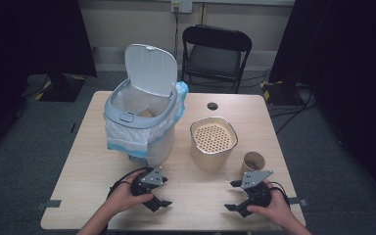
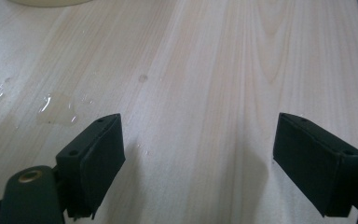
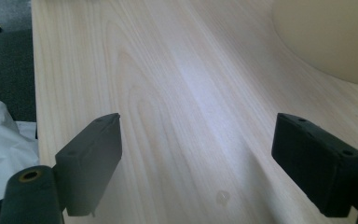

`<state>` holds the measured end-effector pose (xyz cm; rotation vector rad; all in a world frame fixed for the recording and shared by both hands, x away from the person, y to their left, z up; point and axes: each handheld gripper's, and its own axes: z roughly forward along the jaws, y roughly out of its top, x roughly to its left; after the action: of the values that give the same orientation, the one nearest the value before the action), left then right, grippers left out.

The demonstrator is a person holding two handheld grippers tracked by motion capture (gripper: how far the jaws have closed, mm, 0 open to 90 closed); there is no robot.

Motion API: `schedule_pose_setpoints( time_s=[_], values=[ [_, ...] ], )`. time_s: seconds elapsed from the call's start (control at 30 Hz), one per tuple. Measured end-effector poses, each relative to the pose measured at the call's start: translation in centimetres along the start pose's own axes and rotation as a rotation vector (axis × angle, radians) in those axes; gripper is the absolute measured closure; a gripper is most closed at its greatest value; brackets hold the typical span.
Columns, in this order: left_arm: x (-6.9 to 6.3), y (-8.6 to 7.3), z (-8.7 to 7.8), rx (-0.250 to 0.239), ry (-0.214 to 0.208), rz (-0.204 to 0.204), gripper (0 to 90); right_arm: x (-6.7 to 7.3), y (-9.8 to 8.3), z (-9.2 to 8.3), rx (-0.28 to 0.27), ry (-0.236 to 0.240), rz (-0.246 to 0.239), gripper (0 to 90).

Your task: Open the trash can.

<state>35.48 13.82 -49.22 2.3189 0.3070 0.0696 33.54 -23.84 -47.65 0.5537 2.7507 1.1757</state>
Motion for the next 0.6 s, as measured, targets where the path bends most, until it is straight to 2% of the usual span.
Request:
schedule_pose_setpoints(
  time_s=[0.13,0.17,0.3,0.37,0.47,0.6],
  values=[
    [0.0,-0.4,0.2,0.007,0.006,0.003,15.5,-0.2,-0.3,-0.5,-0.006,-0.007,-0.002,15.5],
    [0.0,-0.4,0.2,0.010,0.006,0.018,15.5,-0.4,-0.5,-0.8,-0.010,-0.012,0.002,15.6],
    [-0.1,-0.6,0.3,-0.014,0.009,0.009,15.2,-0.7,-0.9,-1.4,-0.013,-0.026,0.011,15.8],
    [0.0,-0.7,0.2,-0.012,0.012,0.027,15.0,-0.7,-0.9,-1.5,-0.016,-0.030,0.011,15.8],
    [0.1,-1.1,0.2,-0.042,0.009,0.028,14.0,-0.8,-1.1,-2.0,-0.026,-0.038,0.016,15.8],
    [0.0,-1.0,0.2,-0.040,0.011,0.029,13.9,-1.0,-1.7,-2.4,-0.022,-0.048,0.029,15.9]
  ],
)
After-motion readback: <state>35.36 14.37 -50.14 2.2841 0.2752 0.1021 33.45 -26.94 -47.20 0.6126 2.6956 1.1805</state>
